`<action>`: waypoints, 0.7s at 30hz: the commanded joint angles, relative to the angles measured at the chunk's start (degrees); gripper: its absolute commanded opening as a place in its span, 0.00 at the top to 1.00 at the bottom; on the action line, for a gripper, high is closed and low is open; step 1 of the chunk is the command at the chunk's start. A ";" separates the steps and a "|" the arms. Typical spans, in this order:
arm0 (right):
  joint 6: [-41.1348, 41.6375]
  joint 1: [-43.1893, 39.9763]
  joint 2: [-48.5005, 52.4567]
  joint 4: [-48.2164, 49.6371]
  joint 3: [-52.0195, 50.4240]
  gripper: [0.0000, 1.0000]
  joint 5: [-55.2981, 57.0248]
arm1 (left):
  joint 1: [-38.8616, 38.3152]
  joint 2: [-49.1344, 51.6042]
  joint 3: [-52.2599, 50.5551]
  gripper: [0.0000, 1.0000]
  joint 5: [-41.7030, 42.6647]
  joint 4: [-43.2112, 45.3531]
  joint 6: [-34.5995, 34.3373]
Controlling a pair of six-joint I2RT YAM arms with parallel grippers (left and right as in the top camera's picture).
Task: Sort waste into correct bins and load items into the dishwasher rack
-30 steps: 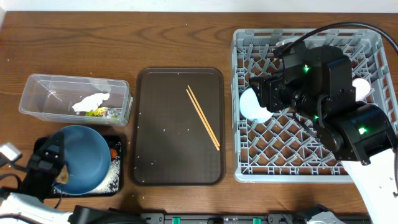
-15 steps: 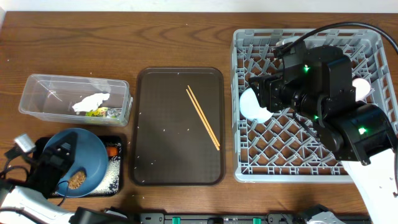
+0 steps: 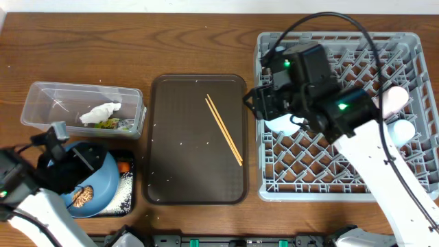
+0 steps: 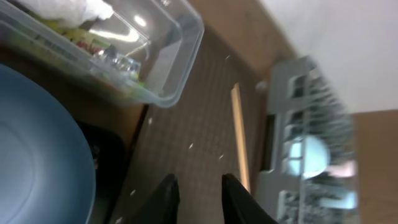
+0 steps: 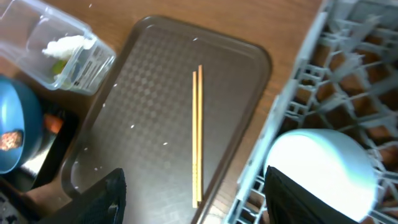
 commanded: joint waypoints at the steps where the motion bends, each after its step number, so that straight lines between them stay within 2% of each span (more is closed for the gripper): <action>1: 0.63 0.87 -0.24 1.20 0.11 0.35 -0.87 | -6.75 -4.20 2.51 0.73 -17.07 -0.15 -12.26; 6: 0.68 0.87 -0.24 2.64 0.13 0.33 -0.87 | -18.53 -8.04 2.54 0.70 -32.76 -2.38 -19.06; 11: 0.87 0.87 -0.24 3.21 0.13 0.33 -0.90 | -29.18 -7.06 2.43 0.64 -50.69 -3.61 -28.46; 16: 0.85 0.87 -0.26 2.34 0.13 0.33 -0.90 | -34.99 -2.95 2.16 0.64 -58.05 -4.02 -33.81; 18: 0.85 0.87 -0.26 2.08 0.13 0.33 -0.90 | -36.09 -0.63 1.44 0.63 -62.77 -4.07 -37.94; 21: 0.83 0.87 -0.26 2.01 0.13 0.33 -0.90 | -36.22 2.78 0.72 0.59 -65.44 -4.02 -41.29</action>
